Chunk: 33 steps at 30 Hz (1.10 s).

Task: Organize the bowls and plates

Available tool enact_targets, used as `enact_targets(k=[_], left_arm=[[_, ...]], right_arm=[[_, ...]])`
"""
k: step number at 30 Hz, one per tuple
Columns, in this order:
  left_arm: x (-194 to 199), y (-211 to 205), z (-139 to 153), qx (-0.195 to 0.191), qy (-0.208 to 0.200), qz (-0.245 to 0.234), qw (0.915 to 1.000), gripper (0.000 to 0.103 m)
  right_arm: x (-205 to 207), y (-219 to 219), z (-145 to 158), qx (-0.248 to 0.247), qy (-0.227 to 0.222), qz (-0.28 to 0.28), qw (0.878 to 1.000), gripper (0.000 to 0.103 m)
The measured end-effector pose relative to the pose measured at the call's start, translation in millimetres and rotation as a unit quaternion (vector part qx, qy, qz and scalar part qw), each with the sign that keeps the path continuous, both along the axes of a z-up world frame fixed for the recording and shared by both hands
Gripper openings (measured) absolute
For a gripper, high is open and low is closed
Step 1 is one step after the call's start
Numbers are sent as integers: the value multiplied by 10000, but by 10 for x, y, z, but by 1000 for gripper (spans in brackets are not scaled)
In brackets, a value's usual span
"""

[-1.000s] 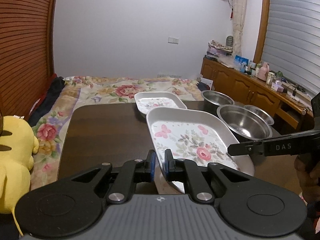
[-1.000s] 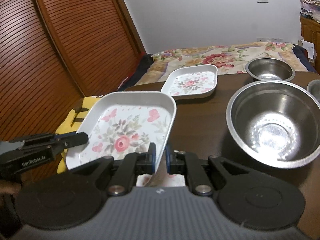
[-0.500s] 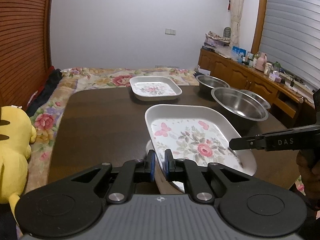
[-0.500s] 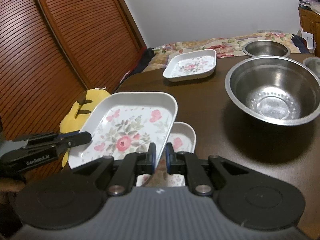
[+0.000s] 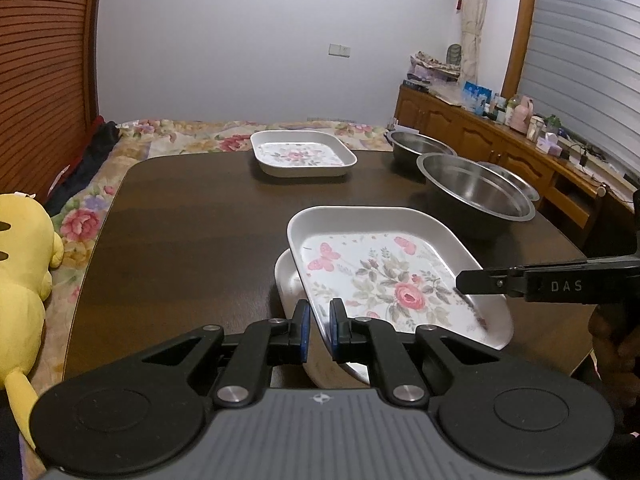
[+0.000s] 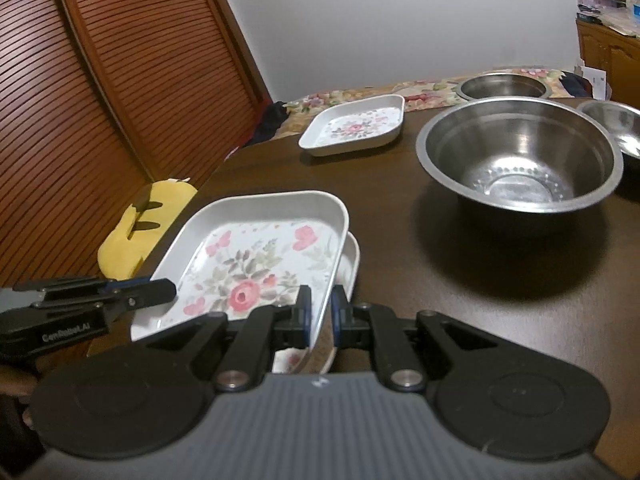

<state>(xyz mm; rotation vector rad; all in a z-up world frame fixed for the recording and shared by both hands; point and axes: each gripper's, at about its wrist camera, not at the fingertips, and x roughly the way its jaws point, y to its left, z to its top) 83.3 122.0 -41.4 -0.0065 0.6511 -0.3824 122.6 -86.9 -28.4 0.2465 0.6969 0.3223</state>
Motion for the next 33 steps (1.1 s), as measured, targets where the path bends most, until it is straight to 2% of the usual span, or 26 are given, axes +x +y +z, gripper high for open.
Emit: enact_targets(k=[14, 23, 33], left_arm=[[42, -44, -87, 168, 83, 25, 9998, 12], [29, -84, -99, 261, -36, 79, 9996, 13], [59, -44, -172, 279, 41, 191, 9994, 15]], right_arm=[[-91, 48, -62, -188, -235, -109, 9995, 12], [-114, 101, -108, -369, -387, -155, 9984, 12], [-100, 87, -152, -287, -373, -166, 9988, 13]])
